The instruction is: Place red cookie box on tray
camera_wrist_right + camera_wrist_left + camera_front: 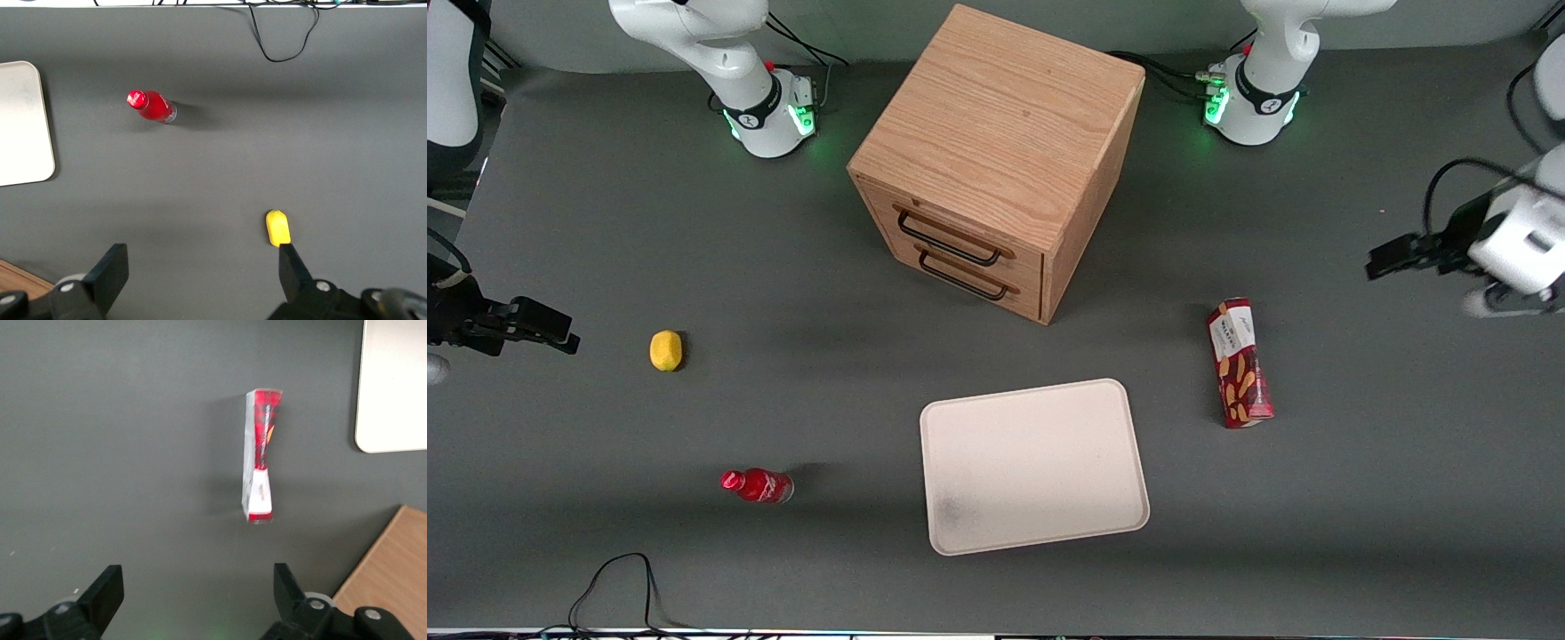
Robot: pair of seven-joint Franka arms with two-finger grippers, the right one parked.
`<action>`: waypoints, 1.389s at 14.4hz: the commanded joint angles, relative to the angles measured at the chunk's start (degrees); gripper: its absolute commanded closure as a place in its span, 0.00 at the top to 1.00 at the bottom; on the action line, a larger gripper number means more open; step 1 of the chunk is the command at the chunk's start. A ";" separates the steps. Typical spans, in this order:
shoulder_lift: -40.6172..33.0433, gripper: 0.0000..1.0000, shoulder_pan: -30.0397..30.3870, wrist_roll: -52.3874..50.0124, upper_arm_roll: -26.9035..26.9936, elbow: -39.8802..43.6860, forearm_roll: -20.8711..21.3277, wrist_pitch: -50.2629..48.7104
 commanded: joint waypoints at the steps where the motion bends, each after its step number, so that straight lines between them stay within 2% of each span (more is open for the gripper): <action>1: 6.10 1.00 -2.97 -1.75 0.29 0.61 -0.02 6.38; 4: 11.73 1.00 -6.22 -5.52 0.20 -1.67 4.35 16.30; 8: 17.45 1.00 -8.07 -7.29 0.20 -7.29 4.64 30.72; 14: 19.92 0.98 -9.13 -7.29 0.11 -16.25 4.64 40.67; 15: 19.84 0.83 -9.13 -7.12 0.02 -17.31 4.63 41.38; 17: 19.83 0.00 -9.04 -6.94 0.02 -17.15 4.63 40.69; 20: 19.83 0.00 -9.04 -7.29 0.02 -16.80 3.84 40.33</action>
